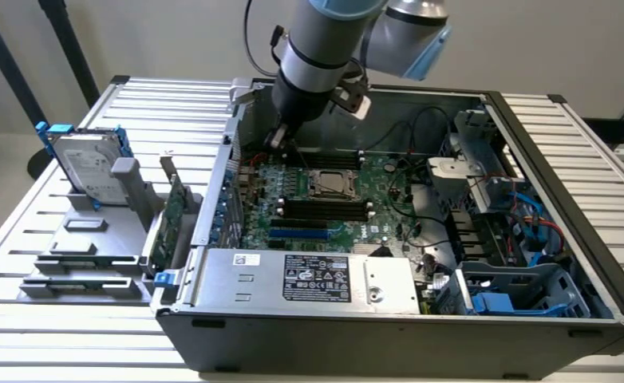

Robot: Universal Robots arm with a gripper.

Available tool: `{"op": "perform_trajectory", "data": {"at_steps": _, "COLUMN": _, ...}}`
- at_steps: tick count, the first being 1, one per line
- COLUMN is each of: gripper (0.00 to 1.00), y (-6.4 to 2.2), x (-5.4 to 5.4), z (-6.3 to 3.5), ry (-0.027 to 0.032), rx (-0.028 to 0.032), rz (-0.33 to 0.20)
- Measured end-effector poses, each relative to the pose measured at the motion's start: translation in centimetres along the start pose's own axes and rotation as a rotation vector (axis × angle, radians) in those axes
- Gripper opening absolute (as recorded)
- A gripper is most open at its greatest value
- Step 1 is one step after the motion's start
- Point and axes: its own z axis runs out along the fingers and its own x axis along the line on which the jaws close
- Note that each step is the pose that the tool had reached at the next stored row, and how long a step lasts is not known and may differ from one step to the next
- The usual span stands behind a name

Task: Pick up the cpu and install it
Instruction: 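Install the first cpu locking lever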

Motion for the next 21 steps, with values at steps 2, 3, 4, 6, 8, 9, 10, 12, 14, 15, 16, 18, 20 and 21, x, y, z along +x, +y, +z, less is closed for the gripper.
{"op": "perform_trajectory", "data": {"at_steps": 2, "gripper": 0.11, "y": -0.05, "x": 0.0, "z": 0.09, "ry": 0.0093, "rx": -0.0015, "rz": 0.015}}
{"op": "perform_trajectory", "data": {"at_steps": 3, "gripper": 0.11, "y": -0.05, "x": -0.1, "z": 0.15, "ry": 0.0148, "rx": -0.0020, "rz": 0.023}}
{"op": "perform_trajectory", "data": {"at_steps": 4, "gripper": 0.11, "y": -0.05, "x": -0.1, "z": 0.23, "ry": 0.0203, "rx": -0.0025, "rz": 0.031}}
{"op": "perform_trajectory", "data": {"at_steps": 6, "gripper": 0.11, "y": -0.12, "x": -0.1, "z": 0.41, "ry": 0.0293, "rx": -0.0031, "rz": 0.042}}
{"op": "perform_trajectory", "data": {"at_steps": 8, "gripper": 0.11, "y": -0.23, "x": -0.2, "z": 0.59, "ry": 0.0355, "rx": -0.0033, "rz": 0.051}}
{"op": "perform_trajectory", "data": {"at_steps": 9, "gripper": 0.11, "y": -0.29, "x": -0.2, "z": 0.68, "ry": 0.0385, "rx": -0.0034, "rz": 0.054}}
{"op": "perform_trajectory", "data": {"at_steps": 10, "gripper": 0.11, "y": -0.37, "x": -0.3, "z": 0.79, "ry": 0.0422, "rx": -0.0030, "rz": 0.057}}
{"op": "perform_trajectory", "data": {"at_steps": 12, "gripper": 0.11, "y": -0.49, "x": -0.3, "z": 0.97, "ry": 0.0526, "rx": -0.0009, "rz": 0.062}}
{"op": "perform_trajectory", "data": {"at_steps": 14, "gripper": 0.11, "y": -0.55, "x": -0.3, "z": 1.12, "ry": 0.0634, "rx": 0.0004, "rz": 0.064}}
{"op": "perform_trajectory", "data": {"at_steps": 15, "gripper": 0.11, "y": -0.57, "x": -0.3, "z": 1.18, "ry": 0.0680, "rx": 0.0003, "rz": 0.066}}
{"op": "perform_trajectory", "data": {"at_steps": 16, "gripper": 0.11, "y": -0.57, "x": -0.2, "z": 1.23, "ry": 0.0719, "rx": -0.0006, "rz": 0.067}}
{"op": "perform_trajectory", "data": {"at_steps": 18, "gripper": 0.11, "y": -0.57, "x": -0.2, "z": 1.30, "ry": 0.0799, "rx": -0.0037, "rz": 0.072}}
{"op": "perform_trajectory", "data": {"at_steps": 20, "gripper": 0.11, "y": -0.55, "x": -0.2, "z": 1.35, "ry": 0.0887, "rx": -0.0084, "rz": 0.083}}
{"op": "perform_trajectory", "data": {"at_steps": 21, "gripper": 0.11, "y": -0.55, "x": -0.2, "z": 1.37, "ry": 0.0936, "rx": -0.0108, "rz": 0.092}}
